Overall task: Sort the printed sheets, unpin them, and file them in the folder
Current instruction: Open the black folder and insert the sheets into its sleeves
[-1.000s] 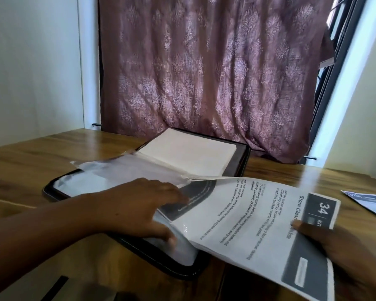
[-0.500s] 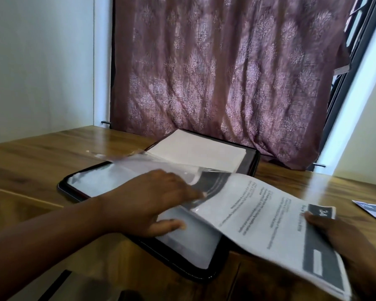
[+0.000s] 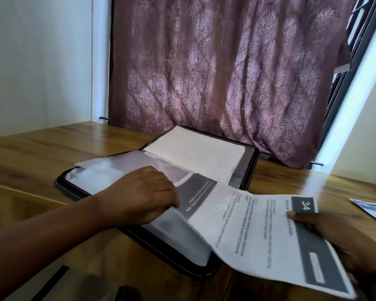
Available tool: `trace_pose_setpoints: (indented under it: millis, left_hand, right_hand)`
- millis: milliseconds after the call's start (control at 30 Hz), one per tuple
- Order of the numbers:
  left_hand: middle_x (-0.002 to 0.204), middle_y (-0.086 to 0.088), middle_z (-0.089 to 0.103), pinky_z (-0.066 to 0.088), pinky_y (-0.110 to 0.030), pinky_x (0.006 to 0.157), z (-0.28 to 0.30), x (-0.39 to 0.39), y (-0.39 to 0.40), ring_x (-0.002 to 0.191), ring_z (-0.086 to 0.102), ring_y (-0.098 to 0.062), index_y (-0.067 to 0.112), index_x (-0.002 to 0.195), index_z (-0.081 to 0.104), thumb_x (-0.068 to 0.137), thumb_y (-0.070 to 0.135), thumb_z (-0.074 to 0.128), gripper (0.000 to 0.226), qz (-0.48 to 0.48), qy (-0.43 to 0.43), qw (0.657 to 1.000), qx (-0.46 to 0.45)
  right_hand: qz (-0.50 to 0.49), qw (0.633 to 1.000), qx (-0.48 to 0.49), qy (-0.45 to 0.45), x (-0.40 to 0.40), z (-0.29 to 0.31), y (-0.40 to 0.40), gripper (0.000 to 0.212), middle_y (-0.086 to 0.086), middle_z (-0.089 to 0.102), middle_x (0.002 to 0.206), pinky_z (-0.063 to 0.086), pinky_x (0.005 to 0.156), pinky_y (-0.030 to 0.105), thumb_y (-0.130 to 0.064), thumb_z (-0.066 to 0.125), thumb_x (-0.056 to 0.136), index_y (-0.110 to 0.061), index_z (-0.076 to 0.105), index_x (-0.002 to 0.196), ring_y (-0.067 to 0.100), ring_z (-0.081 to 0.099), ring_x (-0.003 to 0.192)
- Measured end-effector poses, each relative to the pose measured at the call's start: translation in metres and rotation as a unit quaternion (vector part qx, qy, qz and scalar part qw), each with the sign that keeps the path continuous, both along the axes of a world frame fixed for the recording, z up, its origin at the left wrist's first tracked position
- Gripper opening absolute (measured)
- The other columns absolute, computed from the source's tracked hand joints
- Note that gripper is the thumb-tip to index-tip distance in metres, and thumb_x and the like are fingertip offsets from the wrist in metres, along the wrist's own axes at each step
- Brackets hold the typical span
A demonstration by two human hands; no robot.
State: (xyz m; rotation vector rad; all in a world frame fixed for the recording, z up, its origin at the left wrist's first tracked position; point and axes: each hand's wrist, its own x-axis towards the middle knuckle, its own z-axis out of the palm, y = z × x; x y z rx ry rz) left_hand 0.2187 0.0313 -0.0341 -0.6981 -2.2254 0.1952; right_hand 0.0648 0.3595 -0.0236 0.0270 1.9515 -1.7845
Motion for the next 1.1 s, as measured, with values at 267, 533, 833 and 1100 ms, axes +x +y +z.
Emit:
trace_pose_setpoints:
  millis: [267, 533, 833, 1100]
  left_hand:
    - [0.091, -0.001, 0.072, 0.053, -0.033, 0.069, -0.010, 0.004, 0.003, 0.078, 0.067, -0.021, 0.014, 0.092, 0.075, 0.092, 0.020, 0.055, 0.020, -0.021, -0.005, 0.999, -0.024]
    - [0.105, 0.004, 0.070, 0.048, -0.033, 0.080, -0.009, 0.007, -0.007, 0.097, 0.063, -0.015, 0.020, 0.106, 0.071, 0.086, 0.035, 0.059, 0.028, 0.045, -0.026, 0.998, 0.023]
    - [0.098, 0.006, 0.074, 0.055, -0.026, 0.073, -0.011, 0.008, -0.024, 0.087, 0.070, -0.013, 0.020, 0.098, 0.076, 0.080, 0.030, 0.053, 0.031, 0.101, -0.078, 0.990, 0.057]
    - [0.098, 0.004, 0.075, 0.057, -0.026, 0.069, -0.014, 0.012, -0.021, 0.085, 0.071, -0.015, 0.018, 0.098, 0.077, 0.084, 0.031, 0.051, 0.032, 0.087, -0.070, 0.993, 0.045]
  right_hand:
    - [0.006, 0.997, -0.013, 0.077, 0.006, 0.002, -0.076, 0.008, 0.017, 0.069, 0.059, 0.051, 0.035, 0.031, -0.001, 0.057, 0.091, 0.005, 0.063, 0.090, 0.027, 0.065, 0.043]
    - [0.076, 0.975, 0.068, 0.197, 0.010, 0.001, -0.065, 0.012, 0.018, 0.073, 0.079, 0.050, 0.054, 0.030, -0.012, 0.061, 0.091, -0.002, 0.067, 0.092, 0.029, 0.067, 0.058]
    - [0.049, 0.985, 0.087, 0.144, -0.001, -0.004, -0.068, 0.015, 0.010, 0.067, 0.068, 0.027, 0.030, 0.013, -0.007, 0.065, 0.088, -0.001, 0.067, 0.101, 0.007, 0.040, 0.032]
    - [0.146, 0.918, 0.181, 0.321, 0.005, -0.004, -0.136, 0.011, -0.002, 0.072, 0.072, 0.054, 0.064, 0.031, -0.018, 0.069, 0.087, -0.022, 0.078, 0.081, 0.018, 0.065, 0.066]
